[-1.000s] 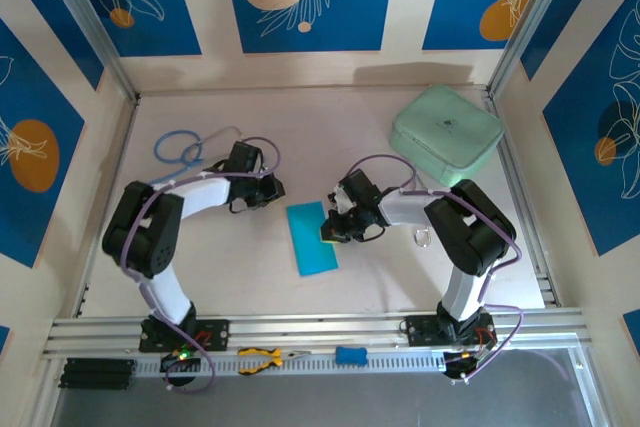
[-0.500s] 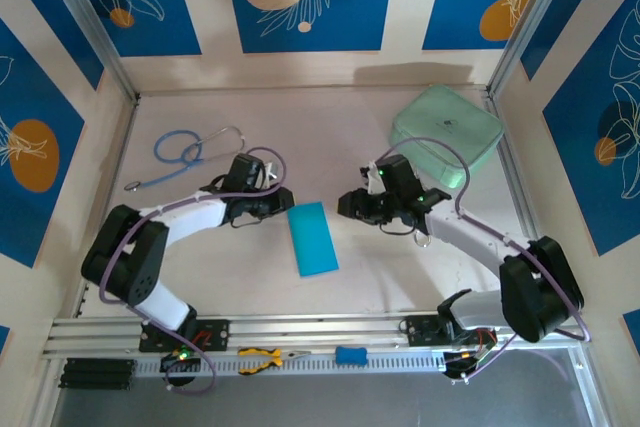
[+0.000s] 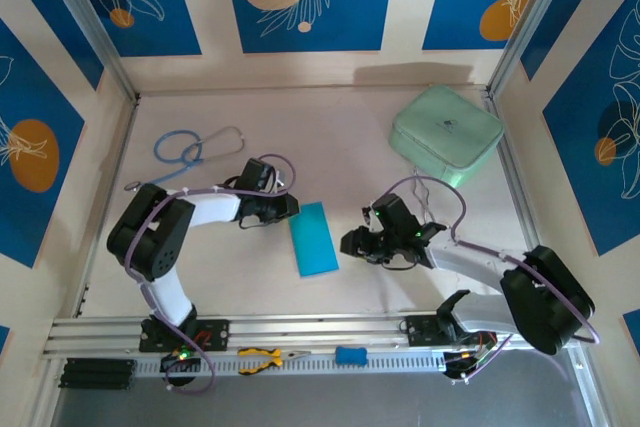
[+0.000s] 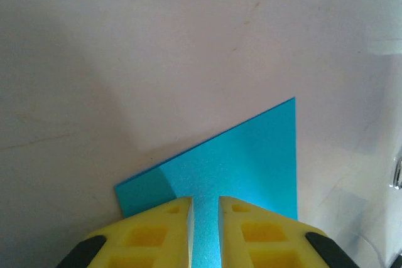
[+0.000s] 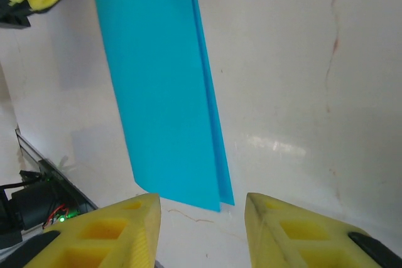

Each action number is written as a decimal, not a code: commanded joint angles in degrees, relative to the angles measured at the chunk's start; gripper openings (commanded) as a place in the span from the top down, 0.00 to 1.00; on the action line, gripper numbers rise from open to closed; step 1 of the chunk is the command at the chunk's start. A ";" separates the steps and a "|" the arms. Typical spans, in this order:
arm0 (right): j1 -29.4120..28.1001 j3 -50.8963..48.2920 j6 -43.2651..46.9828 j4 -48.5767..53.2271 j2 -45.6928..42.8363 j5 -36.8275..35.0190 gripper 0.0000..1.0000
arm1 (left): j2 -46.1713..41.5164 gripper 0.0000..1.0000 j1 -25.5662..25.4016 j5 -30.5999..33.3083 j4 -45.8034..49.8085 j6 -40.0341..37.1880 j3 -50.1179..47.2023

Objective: Fold a paper plane with a square sheet of paper (pick it up from the middle)
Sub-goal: Fold the paper at the center of the table.

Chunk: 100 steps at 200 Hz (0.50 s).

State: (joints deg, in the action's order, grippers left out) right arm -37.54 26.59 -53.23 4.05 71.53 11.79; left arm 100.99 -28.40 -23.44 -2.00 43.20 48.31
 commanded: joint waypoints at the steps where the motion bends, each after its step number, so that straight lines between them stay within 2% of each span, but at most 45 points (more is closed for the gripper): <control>1: -1.26 0.52 -2.72 -3.15 2.09 4.83 0.59 | 0.94 0.81 0.34 0.85 -1.48 -0.31 -0.52; 47: -1.81 1.87 -3.17 -4.80 6.57 8.07 0.58 | 1.13 0.81 1.23 0.29 -4.88 0.57 -4.57; 100: -1.85 3.34 -3.02 -8.21 9.30 10.91 0.59 | 2.39 0.81 1.27 -1.66 -6.43 0.35 -3.96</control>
State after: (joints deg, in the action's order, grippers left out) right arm -39.27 27.94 -55.83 -1.54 79.96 19.27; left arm 101.23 -27.38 -25.10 -8.62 43.66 45.15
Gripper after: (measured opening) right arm 0.413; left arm 0.192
